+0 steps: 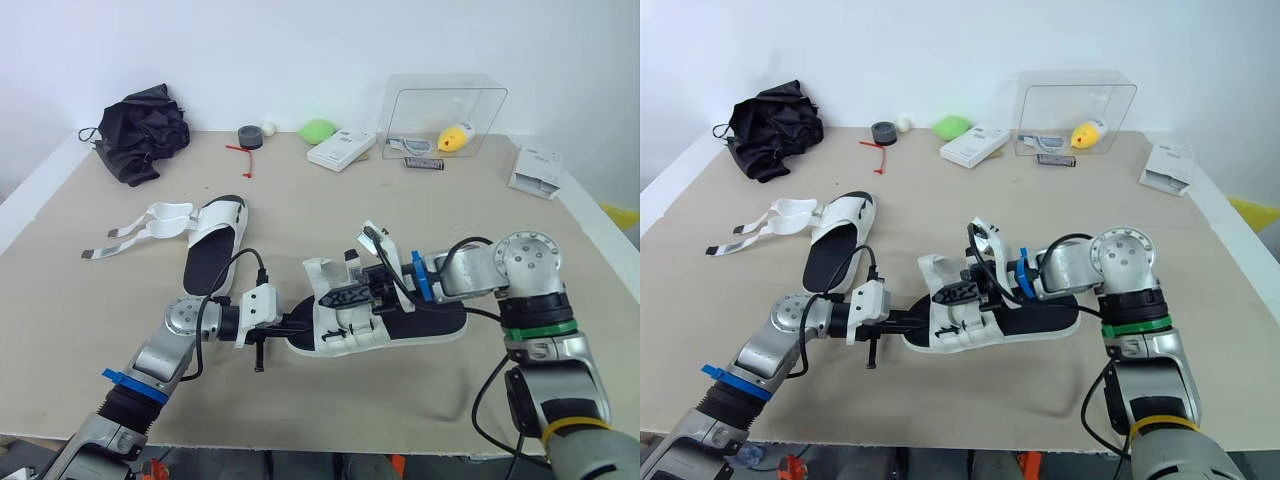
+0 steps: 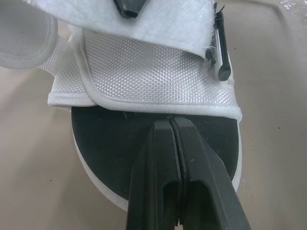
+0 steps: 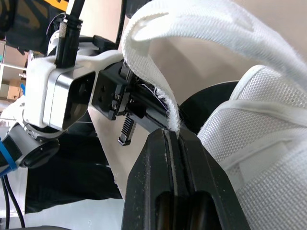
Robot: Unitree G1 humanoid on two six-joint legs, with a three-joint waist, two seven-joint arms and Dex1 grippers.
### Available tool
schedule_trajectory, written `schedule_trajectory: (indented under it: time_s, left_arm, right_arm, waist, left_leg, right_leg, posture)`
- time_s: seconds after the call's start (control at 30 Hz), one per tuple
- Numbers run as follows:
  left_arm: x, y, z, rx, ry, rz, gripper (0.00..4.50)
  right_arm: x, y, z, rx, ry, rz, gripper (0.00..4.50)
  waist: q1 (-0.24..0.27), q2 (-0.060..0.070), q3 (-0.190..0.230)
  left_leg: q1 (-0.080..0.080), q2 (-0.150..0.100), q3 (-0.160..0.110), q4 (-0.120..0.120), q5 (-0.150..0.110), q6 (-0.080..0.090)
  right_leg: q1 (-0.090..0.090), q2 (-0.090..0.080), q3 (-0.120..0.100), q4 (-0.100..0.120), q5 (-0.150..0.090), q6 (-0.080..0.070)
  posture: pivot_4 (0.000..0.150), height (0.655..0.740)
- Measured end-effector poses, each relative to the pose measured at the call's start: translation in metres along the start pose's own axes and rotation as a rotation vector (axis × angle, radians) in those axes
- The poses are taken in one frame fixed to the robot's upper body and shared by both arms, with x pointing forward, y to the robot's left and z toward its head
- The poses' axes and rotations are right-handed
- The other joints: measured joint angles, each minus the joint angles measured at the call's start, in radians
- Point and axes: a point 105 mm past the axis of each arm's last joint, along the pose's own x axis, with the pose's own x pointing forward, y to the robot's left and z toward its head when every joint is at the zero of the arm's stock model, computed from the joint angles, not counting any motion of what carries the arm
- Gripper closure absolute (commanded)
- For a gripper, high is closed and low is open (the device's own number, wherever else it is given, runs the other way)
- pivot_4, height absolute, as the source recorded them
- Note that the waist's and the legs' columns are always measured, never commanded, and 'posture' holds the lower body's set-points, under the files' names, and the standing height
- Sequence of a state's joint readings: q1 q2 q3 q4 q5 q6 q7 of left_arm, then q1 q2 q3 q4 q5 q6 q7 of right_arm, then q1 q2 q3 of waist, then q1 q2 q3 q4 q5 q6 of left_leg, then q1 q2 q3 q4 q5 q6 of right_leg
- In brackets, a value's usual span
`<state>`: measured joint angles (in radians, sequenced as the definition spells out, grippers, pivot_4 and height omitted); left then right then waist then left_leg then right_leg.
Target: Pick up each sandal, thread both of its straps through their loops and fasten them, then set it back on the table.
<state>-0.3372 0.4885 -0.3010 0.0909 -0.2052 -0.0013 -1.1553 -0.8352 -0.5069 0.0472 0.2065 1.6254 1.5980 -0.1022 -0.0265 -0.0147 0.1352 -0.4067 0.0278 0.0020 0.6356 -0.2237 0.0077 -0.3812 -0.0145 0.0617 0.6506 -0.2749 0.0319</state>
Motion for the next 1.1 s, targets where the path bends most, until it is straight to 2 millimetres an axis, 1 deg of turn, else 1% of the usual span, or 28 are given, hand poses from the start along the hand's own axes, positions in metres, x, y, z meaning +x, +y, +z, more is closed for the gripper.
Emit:
schedule_trajectory:
  time_s: [0.17, 0.33, 0.63, 0.8, 1.1]
  left_arm:
    - [0.0, -0.001, 0.0, 0.001, -0.001, 0.0, 4.5]
    - [0.0, -0.001, 0.0, 0.0, -0.001, 0.002, 4.5]
    - [0.0, -0.001, 0.0, 0.0, -0.002, 0.002, 4.5]
    - [0.0, -0.001, 0.0, 0.0, -0.003, 0.001, 4.5]
    - [0.0, -0.001, 0.0, 0.0, -0.003, 0.0, 4.5]
  right_arm:
    - [0.001, -0.001, 0.003, 0.028, 0.003, -0.005, 4.45]
    - [0.001, 0.007, 0.008, 0.027, -0.011, 0.013, 4.45]
    - [0.001, 0.009, 0.008, 0.049, -0.022, -0.003, 4.45]
    - [0.004, 0.0, -0.004, 0.084, -0.005, -0.02, 4.45]
    - [-0.004, -0.008, -0.004, 0.101, -0.024, -0.06, 4.45]
  waist:
    - [0.0, 0.0, 0.0]
    - [0.0, 0.0, 0.0]
    - [0.0, 0.0, 0.0]
    - [0.0, 0.0, 0.0]
    - [0.0, 0.0, 0.0]
  left_leg:
    - [0.0, 0.0, 0.0, 0.0, 0.0, 0.0]
    - [0.0, 0.0, 0.0, 0.0, 0.0, 0.0]
    - [-0.001, 0.0, 0.0, 0.0, 0.0, 0.0]
    - [-0.001, 0.0, 0.0, 0.0, 0.0, 0.001]
    - [-0.001, 0.0, 0.0, 0.0, 0.0, 0.001]
  right_leg:
    - [0.0, 0.0, 0.0, 0.0, 0.0, 0.0]
    - [0.0, 0.0, 0.0, 0.0, 0.0, 0.0]
    - [0.0, 0.0, 0.0, 0.0, 0.0, 0.0]
    - [0.0, -0.001, 0.0, -0.001, 0.0, 0.0]
    - [0.0, -0.001, 0.0, -0.001, 0.0, 0.0]
  posture:
    - [0.15, 0.74]
    - [0.15, 0.74]
    - [0.15, 0.74]
    - [0.15, 0.74]
    - [0.15, 0.74]
